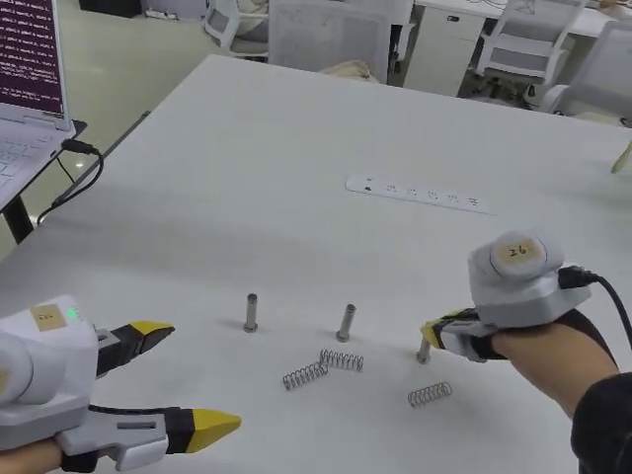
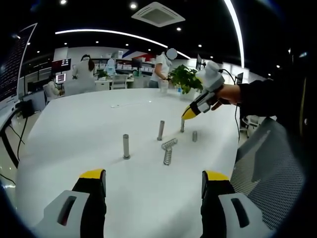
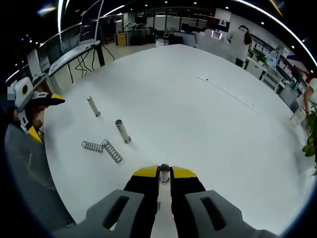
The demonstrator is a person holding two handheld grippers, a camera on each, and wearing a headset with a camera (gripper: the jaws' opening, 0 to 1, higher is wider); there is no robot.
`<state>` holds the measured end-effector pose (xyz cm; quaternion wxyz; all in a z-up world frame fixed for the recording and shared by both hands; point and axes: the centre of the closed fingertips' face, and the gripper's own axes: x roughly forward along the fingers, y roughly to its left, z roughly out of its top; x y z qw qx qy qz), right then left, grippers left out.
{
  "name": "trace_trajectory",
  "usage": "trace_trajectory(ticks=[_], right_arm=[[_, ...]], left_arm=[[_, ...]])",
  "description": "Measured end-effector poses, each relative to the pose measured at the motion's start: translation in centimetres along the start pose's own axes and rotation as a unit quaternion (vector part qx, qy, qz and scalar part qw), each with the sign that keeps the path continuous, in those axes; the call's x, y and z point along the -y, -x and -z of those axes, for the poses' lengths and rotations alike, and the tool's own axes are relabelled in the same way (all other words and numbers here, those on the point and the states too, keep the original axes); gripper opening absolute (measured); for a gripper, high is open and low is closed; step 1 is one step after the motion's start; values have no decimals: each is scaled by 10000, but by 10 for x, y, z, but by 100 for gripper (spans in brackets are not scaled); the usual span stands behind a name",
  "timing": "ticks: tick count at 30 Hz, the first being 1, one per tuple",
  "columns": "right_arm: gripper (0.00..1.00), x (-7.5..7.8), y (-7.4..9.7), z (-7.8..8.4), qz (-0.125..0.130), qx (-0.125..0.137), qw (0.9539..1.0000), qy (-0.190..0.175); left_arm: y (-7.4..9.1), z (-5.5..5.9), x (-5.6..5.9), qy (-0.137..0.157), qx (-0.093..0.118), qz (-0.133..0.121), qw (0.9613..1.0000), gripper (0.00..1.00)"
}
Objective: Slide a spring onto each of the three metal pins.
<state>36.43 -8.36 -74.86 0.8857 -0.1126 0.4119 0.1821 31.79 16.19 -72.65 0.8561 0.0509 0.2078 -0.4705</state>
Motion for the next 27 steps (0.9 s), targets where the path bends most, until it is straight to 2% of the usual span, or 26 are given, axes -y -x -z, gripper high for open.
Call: trace_trajectory(ticks=[27], right_arm=[[6, 1, 1, 2, 44, -45, 9999, 111]], left_arm=[[0, -2, 1, 5, 25, 14, 10000, 76]])
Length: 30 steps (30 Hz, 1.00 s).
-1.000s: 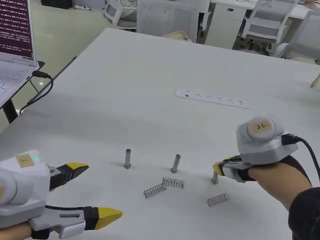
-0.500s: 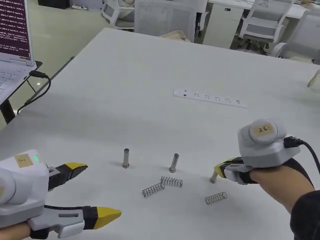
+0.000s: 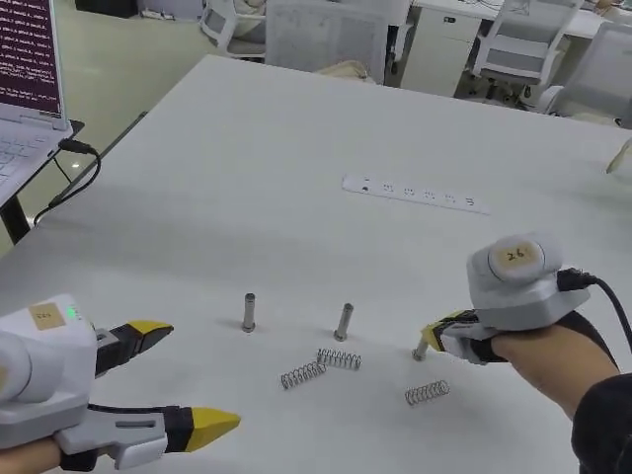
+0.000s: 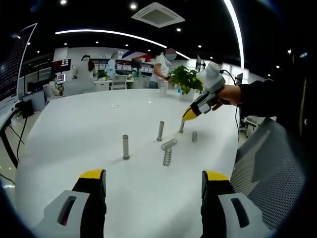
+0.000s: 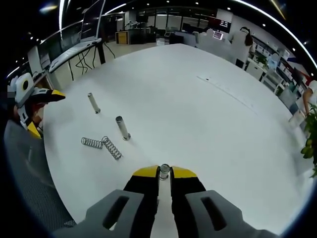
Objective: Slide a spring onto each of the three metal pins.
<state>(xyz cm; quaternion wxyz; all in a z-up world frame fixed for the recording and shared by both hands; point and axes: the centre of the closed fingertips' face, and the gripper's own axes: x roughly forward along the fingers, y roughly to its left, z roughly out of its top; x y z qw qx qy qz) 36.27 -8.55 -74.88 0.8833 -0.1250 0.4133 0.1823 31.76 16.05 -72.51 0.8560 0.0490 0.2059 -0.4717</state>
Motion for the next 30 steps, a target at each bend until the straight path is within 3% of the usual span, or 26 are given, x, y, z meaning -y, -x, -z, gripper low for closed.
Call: trace_trajectory(ticks=[30], right_arm=[[9, 2, 8, -12, 48, 244, 9997, 33]], left_arm=[[0, 1, 1, -19, -25, 28, 10000, 76]])
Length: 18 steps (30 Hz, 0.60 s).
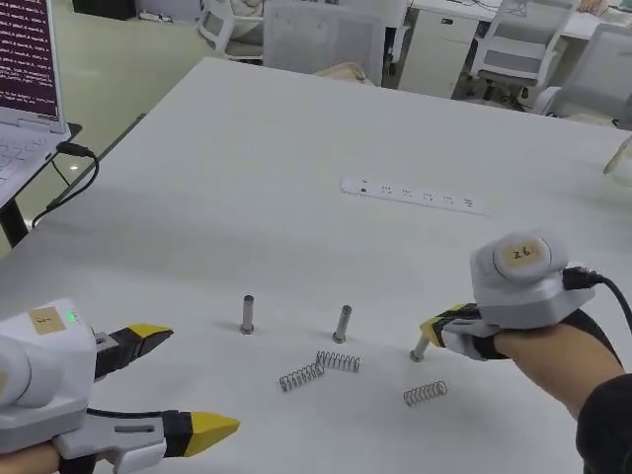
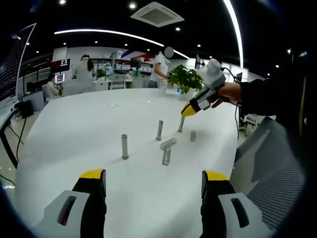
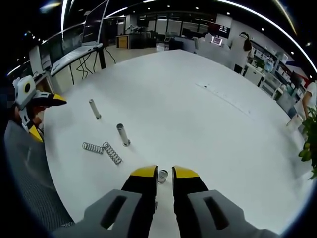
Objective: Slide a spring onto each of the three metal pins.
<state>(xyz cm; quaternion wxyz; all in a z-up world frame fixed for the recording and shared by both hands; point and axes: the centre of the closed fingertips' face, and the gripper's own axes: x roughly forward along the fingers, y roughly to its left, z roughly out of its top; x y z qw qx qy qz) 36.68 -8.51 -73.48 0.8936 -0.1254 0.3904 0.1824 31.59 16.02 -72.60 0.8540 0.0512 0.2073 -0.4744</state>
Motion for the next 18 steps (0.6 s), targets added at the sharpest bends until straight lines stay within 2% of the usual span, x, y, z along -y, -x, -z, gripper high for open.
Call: trace_trajectory(ticks=[18], right_arm=[[16, 3, 16, -12, 117, 336, 9994, -15]], left_arm=[[0, 1, 1, -20, -35, 34, 10000, 74]])
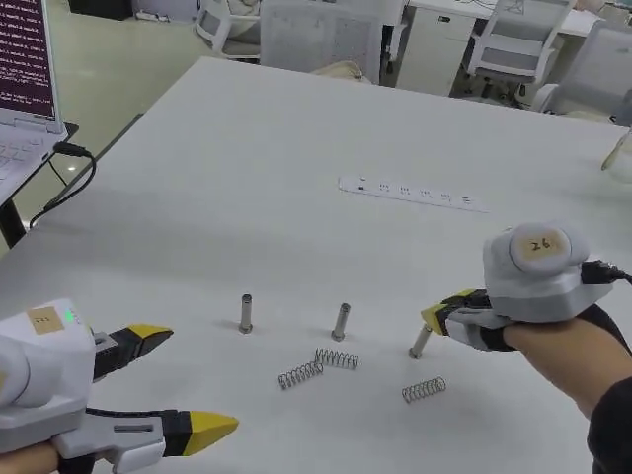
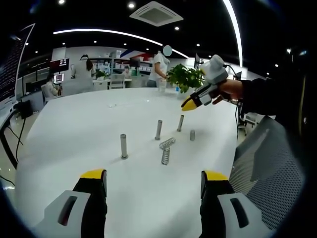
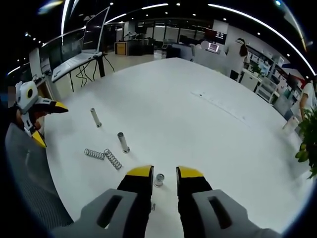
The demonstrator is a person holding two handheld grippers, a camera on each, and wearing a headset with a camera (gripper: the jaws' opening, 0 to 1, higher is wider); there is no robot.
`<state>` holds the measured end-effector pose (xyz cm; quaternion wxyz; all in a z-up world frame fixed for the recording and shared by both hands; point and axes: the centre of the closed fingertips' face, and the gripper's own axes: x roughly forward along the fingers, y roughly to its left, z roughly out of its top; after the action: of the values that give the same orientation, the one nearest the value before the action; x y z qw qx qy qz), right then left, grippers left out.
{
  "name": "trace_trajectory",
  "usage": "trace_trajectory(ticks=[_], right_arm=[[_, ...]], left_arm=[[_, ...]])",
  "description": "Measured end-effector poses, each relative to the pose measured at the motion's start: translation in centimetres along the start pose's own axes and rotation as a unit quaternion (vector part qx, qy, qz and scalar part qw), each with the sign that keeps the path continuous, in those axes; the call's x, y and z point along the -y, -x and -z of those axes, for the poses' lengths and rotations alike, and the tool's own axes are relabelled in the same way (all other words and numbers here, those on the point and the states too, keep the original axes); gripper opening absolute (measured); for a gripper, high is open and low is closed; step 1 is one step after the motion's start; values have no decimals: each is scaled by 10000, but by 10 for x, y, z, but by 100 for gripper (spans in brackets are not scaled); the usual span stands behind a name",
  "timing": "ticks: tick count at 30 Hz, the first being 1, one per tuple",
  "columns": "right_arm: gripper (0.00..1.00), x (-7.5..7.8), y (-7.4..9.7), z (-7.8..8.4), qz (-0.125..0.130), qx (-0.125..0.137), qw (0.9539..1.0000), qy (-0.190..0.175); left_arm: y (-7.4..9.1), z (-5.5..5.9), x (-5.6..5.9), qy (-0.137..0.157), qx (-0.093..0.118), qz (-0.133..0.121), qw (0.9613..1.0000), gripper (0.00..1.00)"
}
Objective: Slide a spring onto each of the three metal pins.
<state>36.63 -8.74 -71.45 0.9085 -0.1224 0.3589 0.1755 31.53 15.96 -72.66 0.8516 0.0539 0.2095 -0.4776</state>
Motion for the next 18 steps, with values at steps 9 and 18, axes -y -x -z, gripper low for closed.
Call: trace_trajectory(ticks=[9, 18], right_arm=[[21, 5, 8, -1, 52, 147, 9999, -40], [28, 5, 13, 2, 81, 253, 9996, -104]], left_arm=[[0, 0, 2, -36, -44, 40, 10000, 73], [-1, 1, 5, -86, -118, 113, 9998, 72]])
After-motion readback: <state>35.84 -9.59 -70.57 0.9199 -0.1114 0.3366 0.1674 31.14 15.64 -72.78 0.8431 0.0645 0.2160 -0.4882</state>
